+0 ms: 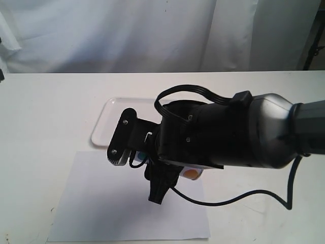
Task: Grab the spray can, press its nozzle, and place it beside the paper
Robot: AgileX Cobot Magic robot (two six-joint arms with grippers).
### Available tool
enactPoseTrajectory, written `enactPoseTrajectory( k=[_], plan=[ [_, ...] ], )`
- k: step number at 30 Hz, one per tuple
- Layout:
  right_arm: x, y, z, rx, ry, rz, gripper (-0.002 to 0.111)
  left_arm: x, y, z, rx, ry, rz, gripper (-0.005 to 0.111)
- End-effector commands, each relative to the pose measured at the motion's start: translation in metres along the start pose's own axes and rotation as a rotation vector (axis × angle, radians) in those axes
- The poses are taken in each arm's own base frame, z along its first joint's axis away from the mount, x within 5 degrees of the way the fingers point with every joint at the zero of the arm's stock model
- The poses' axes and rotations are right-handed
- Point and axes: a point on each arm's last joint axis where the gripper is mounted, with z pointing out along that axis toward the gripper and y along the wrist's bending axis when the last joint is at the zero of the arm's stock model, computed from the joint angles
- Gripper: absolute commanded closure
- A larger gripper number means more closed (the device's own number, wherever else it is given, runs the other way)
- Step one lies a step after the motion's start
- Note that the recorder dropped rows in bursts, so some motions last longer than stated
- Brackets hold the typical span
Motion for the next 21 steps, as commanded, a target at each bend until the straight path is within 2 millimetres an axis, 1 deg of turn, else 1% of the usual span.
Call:
enactPoseTrajectory(
  k=[1, 4, 6, 7, 9, 15, 21],
  plan=[
    [-0.006, -0.005, -0.006, 0.017, -0.047, -0.035, 0.108, 0.0, 0.006, 0.022, -0.023, 0.075, -0.021, 0.107],
    [-0.006, -0.005, -0.006, 0.018, -0.042, -0.041, 0.108, 0.005, 0.007, 0.031, -0.015, 0.159, -0.058, 0.107],
    [-0.004, -0.005, -0.006, 0.022, -0.021, -0.093, 0.108, 0.011, 0.007, 0.037, 0.008, 0.232, -0.063, 0.107],
    [-0.003, -0.006, -0.006, 0.025, -0.005, -0.13, 0.108, 0.014, 0.004, 0.042, 0.053, 0.272, -0.002, 0.107],
    [-0.002, -0.005, -0.004, 0.023, 0.012, -0.172, 0.108, 0.018, 0.001, 0.048, 0.131, 0.324, 0.062, 0.107],
    [0.004, 0.001, 0.012, 0.016, 0.098, -0.295, 0.108, 0.031, -0.006, 0.068, 0.314, 0.508, 0.054, 0.107],
    [-0.001, -0.001, 0.015, 0.025, 0.111, -0.291, 0.108, 0.04, 0.004, 0.094, 0.321, 0.606, 0.029, 0.107]
  ],
)
